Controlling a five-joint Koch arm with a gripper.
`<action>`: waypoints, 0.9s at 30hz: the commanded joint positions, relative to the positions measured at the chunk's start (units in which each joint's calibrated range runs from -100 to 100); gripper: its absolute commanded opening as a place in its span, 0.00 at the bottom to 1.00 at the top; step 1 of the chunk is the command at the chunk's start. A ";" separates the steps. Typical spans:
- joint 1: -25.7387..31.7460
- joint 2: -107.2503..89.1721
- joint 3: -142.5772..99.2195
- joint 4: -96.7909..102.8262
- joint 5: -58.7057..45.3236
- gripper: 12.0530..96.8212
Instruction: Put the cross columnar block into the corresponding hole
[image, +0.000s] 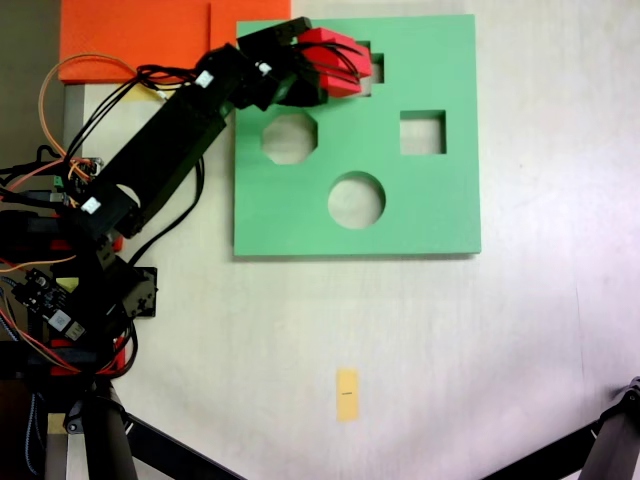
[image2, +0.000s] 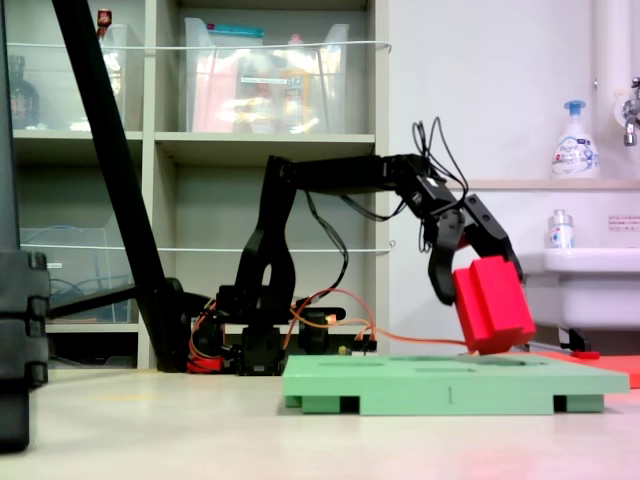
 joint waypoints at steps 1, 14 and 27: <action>-0.39 -0.79 2.08 5.91 0.39 0.43; -0.54 2.98 0.89 6.29 2.10 0.43; -0.68 7.87 0.99 10.34 3.52 0.43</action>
